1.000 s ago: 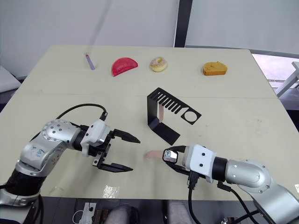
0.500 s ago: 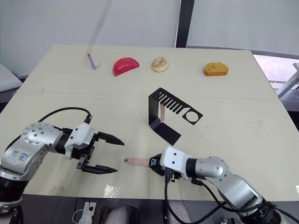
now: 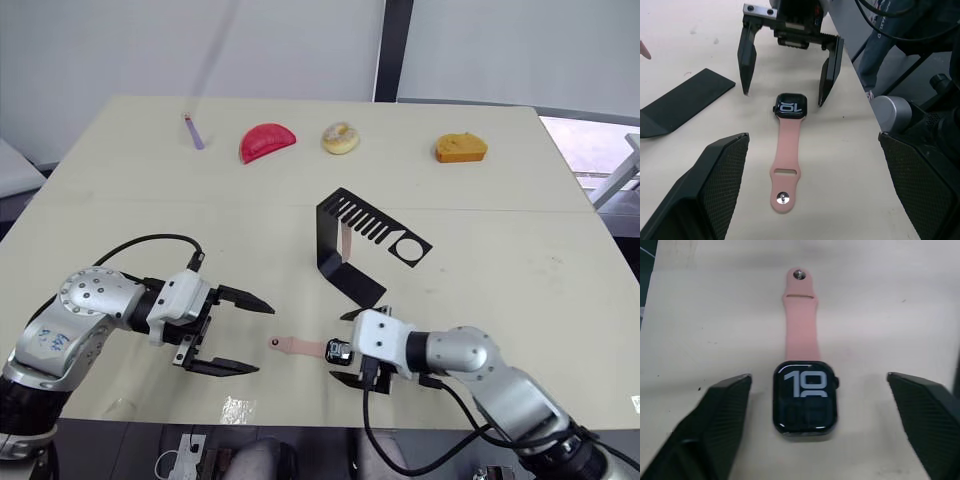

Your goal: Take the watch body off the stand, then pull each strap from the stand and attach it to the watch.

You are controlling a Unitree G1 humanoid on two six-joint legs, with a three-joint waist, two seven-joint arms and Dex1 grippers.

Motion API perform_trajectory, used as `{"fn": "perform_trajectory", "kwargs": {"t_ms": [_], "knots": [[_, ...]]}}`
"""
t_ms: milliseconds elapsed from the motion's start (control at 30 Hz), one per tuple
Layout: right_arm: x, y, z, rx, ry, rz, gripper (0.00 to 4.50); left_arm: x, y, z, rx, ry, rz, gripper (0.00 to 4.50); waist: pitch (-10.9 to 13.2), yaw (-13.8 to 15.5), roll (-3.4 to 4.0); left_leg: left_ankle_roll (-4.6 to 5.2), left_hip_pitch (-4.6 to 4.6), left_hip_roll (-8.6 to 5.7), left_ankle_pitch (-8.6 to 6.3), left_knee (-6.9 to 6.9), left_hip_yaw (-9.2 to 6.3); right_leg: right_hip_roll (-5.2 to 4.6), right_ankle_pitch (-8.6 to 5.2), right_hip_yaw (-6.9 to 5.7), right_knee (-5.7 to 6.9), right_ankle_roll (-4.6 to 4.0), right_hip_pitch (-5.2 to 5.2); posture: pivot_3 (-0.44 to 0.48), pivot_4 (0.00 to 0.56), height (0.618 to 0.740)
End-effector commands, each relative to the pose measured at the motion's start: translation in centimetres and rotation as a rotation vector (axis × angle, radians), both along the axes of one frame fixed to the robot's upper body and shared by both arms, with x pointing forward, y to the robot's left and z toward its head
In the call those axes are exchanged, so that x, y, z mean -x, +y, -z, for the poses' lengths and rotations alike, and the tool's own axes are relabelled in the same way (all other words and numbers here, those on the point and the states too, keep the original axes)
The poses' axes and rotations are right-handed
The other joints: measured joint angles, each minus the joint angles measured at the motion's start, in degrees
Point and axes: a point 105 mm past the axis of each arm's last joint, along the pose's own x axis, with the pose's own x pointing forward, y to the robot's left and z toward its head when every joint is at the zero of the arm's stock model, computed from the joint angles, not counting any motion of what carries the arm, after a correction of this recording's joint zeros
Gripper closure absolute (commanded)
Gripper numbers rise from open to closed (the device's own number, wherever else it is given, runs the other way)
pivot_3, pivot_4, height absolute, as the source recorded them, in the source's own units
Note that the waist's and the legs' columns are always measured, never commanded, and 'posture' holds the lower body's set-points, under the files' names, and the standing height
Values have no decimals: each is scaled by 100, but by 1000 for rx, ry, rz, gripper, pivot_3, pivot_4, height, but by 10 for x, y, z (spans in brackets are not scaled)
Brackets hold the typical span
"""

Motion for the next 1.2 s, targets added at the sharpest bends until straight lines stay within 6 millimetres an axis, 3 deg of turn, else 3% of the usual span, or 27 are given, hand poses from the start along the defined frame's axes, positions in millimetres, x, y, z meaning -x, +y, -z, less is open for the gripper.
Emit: {"fn": "perform_trajectory", "kwargs": {"t_ms": [33,167,300,433,533,600,867,967,1067,1200], "knots": [[16,-15,-28,-103,-20,59,49,-2,5,-16,93,-9,-107,0,-2,-5,-5,0,-3,3,-5,3,0,1,0,0,0,0,1,0,150,737],[23,-57,-41,-224,-7,326,49,-11,24,-17,186,8,-315,0,-6,-39,-9,2,5,3,-6,9,1,-4,1,4,1,3,12,0,150,737],[36,-108,-42,-257,-28,580,49,-13,58,-24,307,99,-497,0,-7,-45,-10,-1,15,4,-6,4,2,-2,1,5,5,1,18,0,150,737],[42,-124,-43,-277,-33,651,49,-12,77,-26,308,94,-564,0,-7,-55,-11,-2,17,3,-6,5,4,-2,0,6,2,1,18,0,150,737],[39,-122,-44,-287,-38,634,49,-9,75,-24,287,73,-546,0,-8,-52,-10,-3,19,2,-7,4,6,-2,0,6,2,0,19,0,150,737],[31,-116,-41,-295,-35,597,49,-8,63,-24,291,54,-501,0,-9,-45,-13,-3,18,2,-7,5,6,-2,0,6,2,0,19,0,150,737],[-26,-54,-23,-376,-1,462,49,-9,0,-34,387,18,-389,0,-10,-60,-12,-6,14,-2,-6,7,6,1,1,9,2,0,15,0,150,737],[-48,-35,-15,-367,6,448,855,-9,-13,-37,406,10,-386,0,-10,-63,-11,-9,14,2,-4,5,6,4,0,9,7,-1,11,0,150,737],[-62,-22,-11,-382,12,443,2247,-10,-23,-37,402,-4,-382,0,-9,-48,-11,-9,13,0,-4,10,7,1,0,9,10,-1,9,0,150,737],[-71,-10,3,-345,27,436,4431,-9,-35,-38,405,-27,-373,0,-10,-40,-11,-8,11,0,-4,10,7,1,0,8,8,-1,9,0,150,737]]}}
